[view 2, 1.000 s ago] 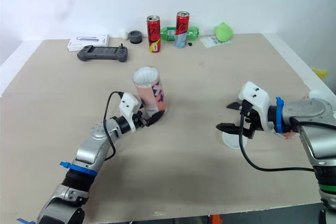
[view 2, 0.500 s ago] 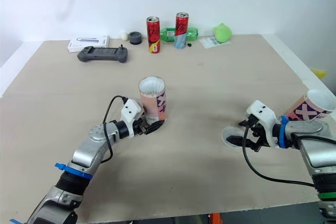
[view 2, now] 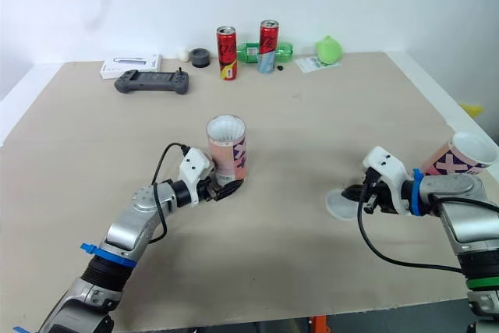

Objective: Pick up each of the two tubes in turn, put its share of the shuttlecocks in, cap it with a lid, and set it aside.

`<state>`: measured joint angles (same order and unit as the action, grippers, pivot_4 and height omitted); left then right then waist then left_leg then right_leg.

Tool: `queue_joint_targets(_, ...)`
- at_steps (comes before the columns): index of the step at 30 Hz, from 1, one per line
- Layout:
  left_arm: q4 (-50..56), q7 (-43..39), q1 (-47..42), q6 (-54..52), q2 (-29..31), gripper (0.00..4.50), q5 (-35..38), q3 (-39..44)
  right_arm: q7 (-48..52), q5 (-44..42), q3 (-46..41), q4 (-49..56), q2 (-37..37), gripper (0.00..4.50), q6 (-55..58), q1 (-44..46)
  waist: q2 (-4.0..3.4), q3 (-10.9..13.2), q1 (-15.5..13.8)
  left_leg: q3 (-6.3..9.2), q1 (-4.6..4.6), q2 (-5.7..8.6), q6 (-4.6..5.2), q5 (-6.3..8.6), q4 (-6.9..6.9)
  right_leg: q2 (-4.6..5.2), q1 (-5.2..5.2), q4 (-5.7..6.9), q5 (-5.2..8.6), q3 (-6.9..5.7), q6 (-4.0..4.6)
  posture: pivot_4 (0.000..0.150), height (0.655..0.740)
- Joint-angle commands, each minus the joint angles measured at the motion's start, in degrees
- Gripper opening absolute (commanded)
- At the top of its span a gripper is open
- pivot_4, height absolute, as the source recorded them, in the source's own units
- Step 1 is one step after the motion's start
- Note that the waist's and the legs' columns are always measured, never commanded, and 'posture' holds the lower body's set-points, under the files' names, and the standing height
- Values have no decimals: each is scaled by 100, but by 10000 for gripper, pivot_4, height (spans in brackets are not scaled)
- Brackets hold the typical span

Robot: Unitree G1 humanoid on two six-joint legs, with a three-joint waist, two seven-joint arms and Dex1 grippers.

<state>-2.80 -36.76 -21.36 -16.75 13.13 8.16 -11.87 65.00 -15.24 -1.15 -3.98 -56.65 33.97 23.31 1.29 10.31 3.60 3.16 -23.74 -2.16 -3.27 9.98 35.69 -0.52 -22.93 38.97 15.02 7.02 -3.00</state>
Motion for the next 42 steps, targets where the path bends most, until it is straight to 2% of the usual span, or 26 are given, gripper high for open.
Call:
queue_joint_targets(1,-109,37,30,-111,20,37078,-122,-103,-27,-308,-40,582,228,297,105,1491,-11,2,79,0,1,3,-1,-1,0,0,-1,0,-3,5,-2,1500,7400)
queue_joint_targets(4,-184,48,-14,-61,8,37078,-183,-138,-131,-410,267,684,850,297,245,2877,-9,4,103,7,10,10,-1,-7,-5,-1,-3,0,-6,11,6,1500,7400)
queue_joint_targets(10,-212,78,-80,-47,-34,37078,-222,-153,-230,-93,1026,473,1773,297,116,4017,12,-5,49,15,-11,8,-7,-6,-21,3,-6,-17,3,-2,1,1500,7400)
queue_joint_targets(15,-76,141,4,-66,-12,37078,-233,-143,-183,410,1742,212,2173,297,-222,4142,11,-4,36,16,-49,17,-6,-5,-21,14,-38,-19,0,-3,-6,1500,7400)
queue_joint_targets(25,-3,216,75,-79,3,37078,-229,-131,243,853,2149,163,2106,297,-465,4166,11,-4,59,19,-46,15,-5,-6,-21,10,-37,-17,-1,-6,-3,1500,7400)
queue_joint_targets(42,-11,237,68,-68,-22,37078,-230,-141,400,1097,1966,-16,2288,297,-680,4760,11,-4,62,19,-46,15,-5,-6,-21,11,-37,-16,-2,-6,-3,1500,7400)
